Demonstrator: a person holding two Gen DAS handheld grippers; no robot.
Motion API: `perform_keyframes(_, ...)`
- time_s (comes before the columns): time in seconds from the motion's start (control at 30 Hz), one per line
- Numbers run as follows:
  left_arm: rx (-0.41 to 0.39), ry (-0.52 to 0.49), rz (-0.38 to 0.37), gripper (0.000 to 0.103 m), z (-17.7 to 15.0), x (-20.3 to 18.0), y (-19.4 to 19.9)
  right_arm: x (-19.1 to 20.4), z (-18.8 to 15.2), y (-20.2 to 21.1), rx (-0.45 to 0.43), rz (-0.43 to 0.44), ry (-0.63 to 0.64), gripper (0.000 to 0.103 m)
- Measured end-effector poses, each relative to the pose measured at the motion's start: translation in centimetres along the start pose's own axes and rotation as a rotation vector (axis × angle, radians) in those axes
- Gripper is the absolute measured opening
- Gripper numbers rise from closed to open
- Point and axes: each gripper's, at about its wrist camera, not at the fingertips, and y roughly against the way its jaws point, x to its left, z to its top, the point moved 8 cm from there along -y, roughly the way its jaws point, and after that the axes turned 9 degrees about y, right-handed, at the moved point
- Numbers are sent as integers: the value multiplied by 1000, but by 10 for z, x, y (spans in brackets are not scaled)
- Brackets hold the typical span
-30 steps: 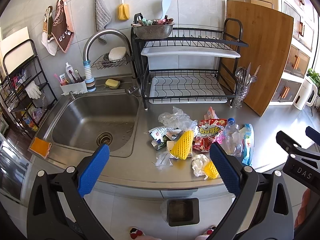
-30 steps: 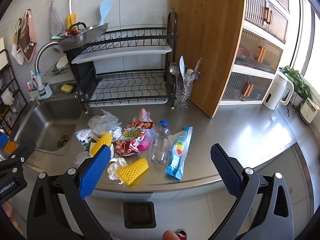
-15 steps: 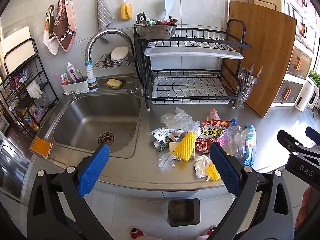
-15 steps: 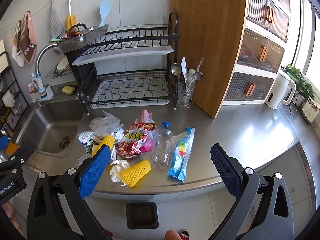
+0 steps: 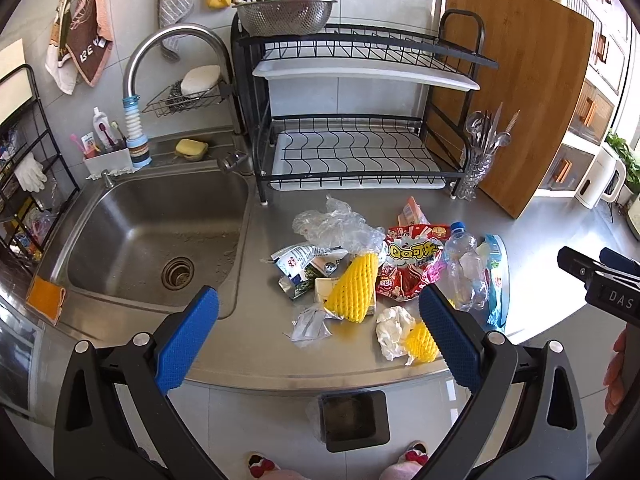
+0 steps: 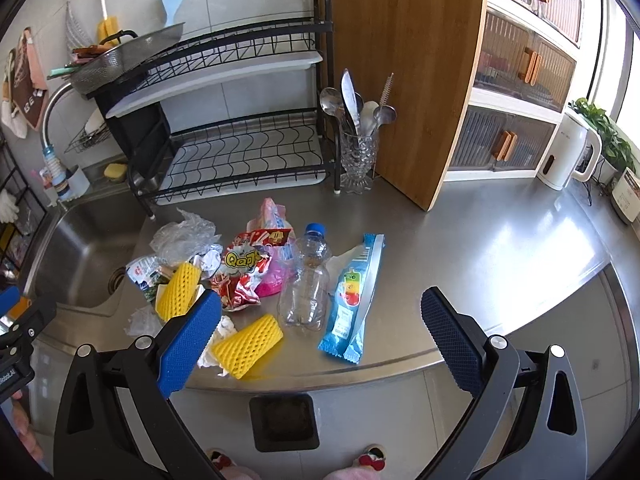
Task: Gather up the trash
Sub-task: 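Grasp the blue wrapper with the right tool while the left tool grasps a yellow foam net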
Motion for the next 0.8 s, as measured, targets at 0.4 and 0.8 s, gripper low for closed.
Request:
perform_keyframes(0.4, 160, -37, -37, 71, -10, -15, -100, -25, -23, -95, 224, 61, -117, 67)
perform_keyframes(0.8, 233, -90, -51, 62, -21, -15, -156, -41, -37, -158, 329, 58, -174, 48)
